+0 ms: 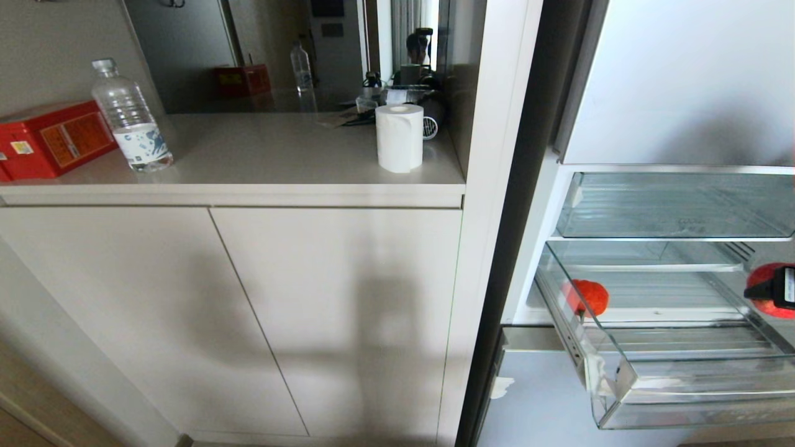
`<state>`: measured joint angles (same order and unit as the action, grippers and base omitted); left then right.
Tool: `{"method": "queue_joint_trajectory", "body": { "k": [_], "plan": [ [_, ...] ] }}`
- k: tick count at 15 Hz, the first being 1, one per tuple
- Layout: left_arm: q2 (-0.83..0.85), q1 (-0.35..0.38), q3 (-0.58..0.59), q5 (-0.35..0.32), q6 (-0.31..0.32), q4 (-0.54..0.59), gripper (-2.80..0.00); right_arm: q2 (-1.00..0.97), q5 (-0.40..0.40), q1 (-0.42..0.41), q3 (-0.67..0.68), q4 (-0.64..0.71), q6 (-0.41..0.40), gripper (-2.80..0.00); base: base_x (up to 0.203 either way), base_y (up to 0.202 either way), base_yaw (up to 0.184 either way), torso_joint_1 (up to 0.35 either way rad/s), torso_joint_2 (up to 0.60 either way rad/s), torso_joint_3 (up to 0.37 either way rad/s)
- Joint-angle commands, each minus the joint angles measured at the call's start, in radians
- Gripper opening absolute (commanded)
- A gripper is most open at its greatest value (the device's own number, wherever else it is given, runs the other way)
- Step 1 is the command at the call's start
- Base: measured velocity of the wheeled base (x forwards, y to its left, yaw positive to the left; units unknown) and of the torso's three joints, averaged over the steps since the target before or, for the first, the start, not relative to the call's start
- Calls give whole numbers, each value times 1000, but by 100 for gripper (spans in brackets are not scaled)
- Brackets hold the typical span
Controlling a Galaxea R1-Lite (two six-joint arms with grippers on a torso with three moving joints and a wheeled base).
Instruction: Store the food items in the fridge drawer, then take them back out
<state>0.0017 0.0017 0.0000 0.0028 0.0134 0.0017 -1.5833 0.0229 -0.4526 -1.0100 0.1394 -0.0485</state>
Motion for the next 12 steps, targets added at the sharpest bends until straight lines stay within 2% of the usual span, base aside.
{"method": "queue_joint_trajectory", "body": {
  "k": [1, 4, 8, 12],
  "plan": [
    [1, 0, 0, 0, 0, 0, -280, 196, 25, 2, 152, -61, 2, -280, 0, 0, 0, 0, 0, 0],
    [1, 0, 0, 0, 0, 0, -280, 431, 41, 1, 288, -128, 6, -280, 0, 0, 0, 0, 0, 0],
    [1, 0, 0, 0, 0, 0, -280, 825, 55, 0, 428, -146, 16, -280, 0, 0, 0, 0, 0, 0],
    [1, 0, 0, 0, 0, 0, -280, 1106, 7, -9, 576, -151, 41, -280, 0, 0, 0, 0, 0, 0]
  ]
}}
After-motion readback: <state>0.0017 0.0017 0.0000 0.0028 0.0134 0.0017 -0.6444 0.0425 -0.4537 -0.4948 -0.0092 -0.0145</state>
